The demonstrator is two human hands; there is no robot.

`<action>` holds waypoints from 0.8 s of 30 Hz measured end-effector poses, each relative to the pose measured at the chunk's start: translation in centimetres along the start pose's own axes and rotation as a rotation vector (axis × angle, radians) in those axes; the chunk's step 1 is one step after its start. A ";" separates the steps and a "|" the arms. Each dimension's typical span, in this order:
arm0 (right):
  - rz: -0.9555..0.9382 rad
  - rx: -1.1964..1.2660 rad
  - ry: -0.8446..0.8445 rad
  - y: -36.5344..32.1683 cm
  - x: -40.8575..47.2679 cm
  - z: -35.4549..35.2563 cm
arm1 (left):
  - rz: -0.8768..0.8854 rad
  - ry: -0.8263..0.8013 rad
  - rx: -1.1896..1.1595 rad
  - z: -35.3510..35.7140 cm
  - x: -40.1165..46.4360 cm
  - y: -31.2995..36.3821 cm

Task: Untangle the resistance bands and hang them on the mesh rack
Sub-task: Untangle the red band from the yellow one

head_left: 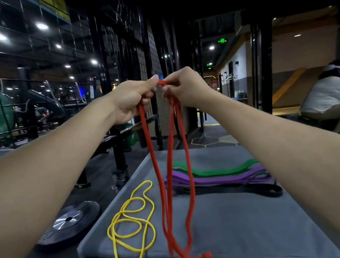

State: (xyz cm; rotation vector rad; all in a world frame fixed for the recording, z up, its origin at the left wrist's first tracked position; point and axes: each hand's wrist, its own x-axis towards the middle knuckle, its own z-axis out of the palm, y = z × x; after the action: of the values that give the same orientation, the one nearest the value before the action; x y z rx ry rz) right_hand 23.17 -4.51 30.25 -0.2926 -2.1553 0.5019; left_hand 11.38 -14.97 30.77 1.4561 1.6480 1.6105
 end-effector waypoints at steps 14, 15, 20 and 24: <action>-0.034 -0.183 0.016 -1.1 -0.3 -0.2 | 0.034 0.110 -0.134 -0.1 -1.1 -0.3; -0.060 -0.215 0.054 -1.3 -0.2 -0.1 | 0.044 0.105 -0.136 0.1 -1.1 -0.4; -0.118 -0.369 0.129 -1.7 -0.3 0.1 | 0.068 0.119 -0.148 0.8 -1.3 -0.5; -0.162 -0.512 0.115 -1.4 -0.6 0.2 | 0.063 0.097 -0.179 1.4 -1.1 -1.1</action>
State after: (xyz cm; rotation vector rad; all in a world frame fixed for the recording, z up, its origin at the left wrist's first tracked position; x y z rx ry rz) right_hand 23.35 -6.00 30.38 -0.4096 -2.1441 -0.1645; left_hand 12.54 -15.06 29.07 1.3706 1.4776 1.8381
